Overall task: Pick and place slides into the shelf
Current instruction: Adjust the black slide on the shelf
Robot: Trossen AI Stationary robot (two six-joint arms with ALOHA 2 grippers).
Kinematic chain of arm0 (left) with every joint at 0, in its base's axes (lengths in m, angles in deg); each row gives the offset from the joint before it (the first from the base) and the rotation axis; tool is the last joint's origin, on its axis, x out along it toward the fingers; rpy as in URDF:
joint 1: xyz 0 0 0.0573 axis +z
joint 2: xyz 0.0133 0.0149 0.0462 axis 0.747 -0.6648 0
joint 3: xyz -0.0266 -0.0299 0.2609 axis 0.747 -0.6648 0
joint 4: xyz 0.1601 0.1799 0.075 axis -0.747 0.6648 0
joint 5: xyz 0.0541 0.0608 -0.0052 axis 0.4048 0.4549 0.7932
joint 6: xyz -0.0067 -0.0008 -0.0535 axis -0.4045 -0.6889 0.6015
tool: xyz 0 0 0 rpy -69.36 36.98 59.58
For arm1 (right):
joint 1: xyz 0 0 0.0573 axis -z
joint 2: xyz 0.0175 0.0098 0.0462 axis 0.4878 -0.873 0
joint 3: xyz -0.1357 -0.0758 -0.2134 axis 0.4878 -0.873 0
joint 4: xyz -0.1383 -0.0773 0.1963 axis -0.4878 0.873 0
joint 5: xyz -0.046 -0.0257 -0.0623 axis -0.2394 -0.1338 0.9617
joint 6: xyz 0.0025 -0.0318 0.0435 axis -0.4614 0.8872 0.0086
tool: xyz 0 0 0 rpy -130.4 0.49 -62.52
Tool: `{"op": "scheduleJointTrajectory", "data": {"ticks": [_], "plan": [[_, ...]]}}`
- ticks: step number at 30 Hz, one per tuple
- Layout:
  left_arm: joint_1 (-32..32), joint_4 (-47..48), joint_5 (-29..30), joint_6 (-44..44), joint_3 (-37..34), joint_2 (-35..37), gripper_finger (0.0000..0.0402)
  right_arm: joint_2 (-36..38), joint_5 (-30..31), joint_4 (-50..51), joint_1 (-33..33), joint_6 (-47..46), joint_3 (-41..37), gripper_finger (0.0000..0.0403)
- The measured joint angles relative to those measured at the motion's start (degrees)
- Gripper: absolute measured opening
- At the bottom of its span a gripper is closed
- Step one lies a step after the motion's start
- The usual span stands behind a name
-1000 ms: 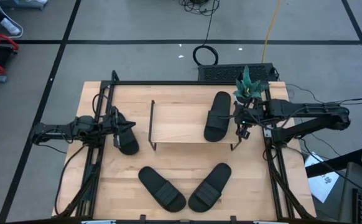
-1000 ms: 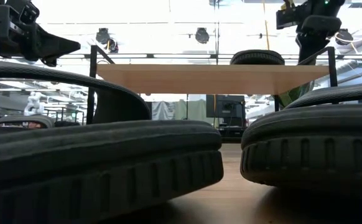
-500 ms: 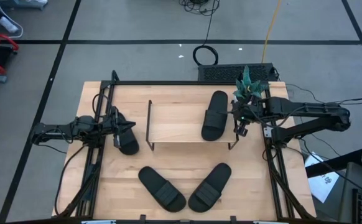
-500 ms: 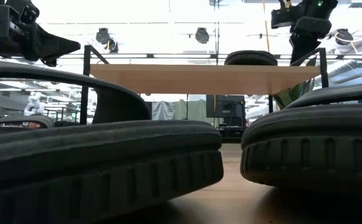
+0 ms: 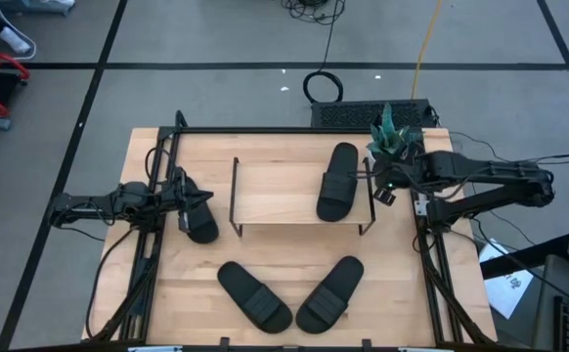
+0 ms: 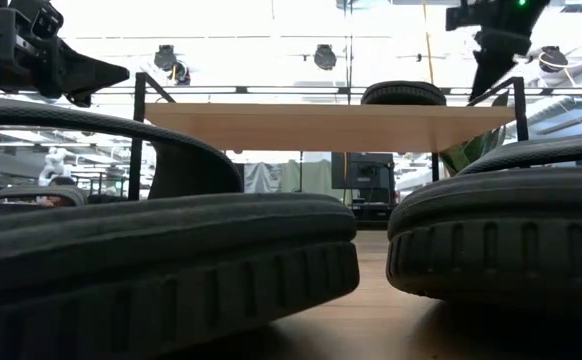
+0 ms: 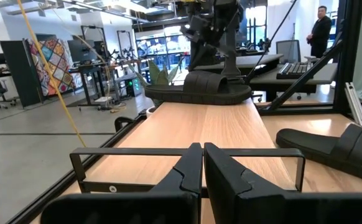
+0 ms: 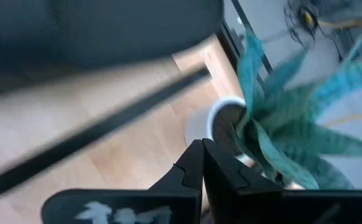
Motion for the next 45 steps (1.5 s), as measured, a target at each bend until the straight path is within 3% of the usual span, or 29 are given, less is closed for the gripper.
{"op": "scheduleJointTrajectory", "data": {"ticks": [4, 11, 18, 22, 27, 30, 36, 41, 45], "plan": [[0.0, 0.0, 0.0, 0.0, 0.0, 0.0, 0.0021, 0.0, -0.6, -4.8, -3.1, 2.3, 2.1, 0.0000], [0.0, 0.0, 0.0, 0.0, 0.0, 0.0, 0.0021, -1.8, -9.3, -16.0, -7.2, 8.2, 3.4, 0.0000], [0.0, 0.0, 0.0, 0.0, 0.0, 0.0, 0.0021, -6.7, -9.1, -19.1, -13.8, 17.4, 4.1, 0.0023], [0.0, 0.0, 0.0, 0.0, 0.0, 0.0, 0.0021, -8.7, -5.9, -19.2, -17.7, 17.1, 6.6, 0.0080], [0.0, 0.1, 0.0, 0.0, 0.0, 0.0, 0.0021, -8.6, 6.4, -14.9, -20.7, 13.5, 9.1, 0.0138], [0.0, 0.0, 0.0, 0.0, 0.0, 0.0, 0.0021, -6.4, 7.6, -13.0, -21.0, 12.5, 9.1, 0.0122], [0.0, 0.0, 0.4, 0.4, 1.2, 0.0, 0.0021, -1.6, 7.4, -11.4, -21.0, 11.2, 9.0, 0.0011], [0.0, 0.8, 0.4, 1.2, 4.2, -0.1, 0.0021, 4.1, 7.4, -13.8, -21.0, 11.0, 4.7, 0.0006], [0.0, 1.5, 1.5, 1.1, 8.7, -4.3, 0.0021, 9.1, 7.4, -21.0, -21.0, 10.9, -1.7, 0.0003]]}}
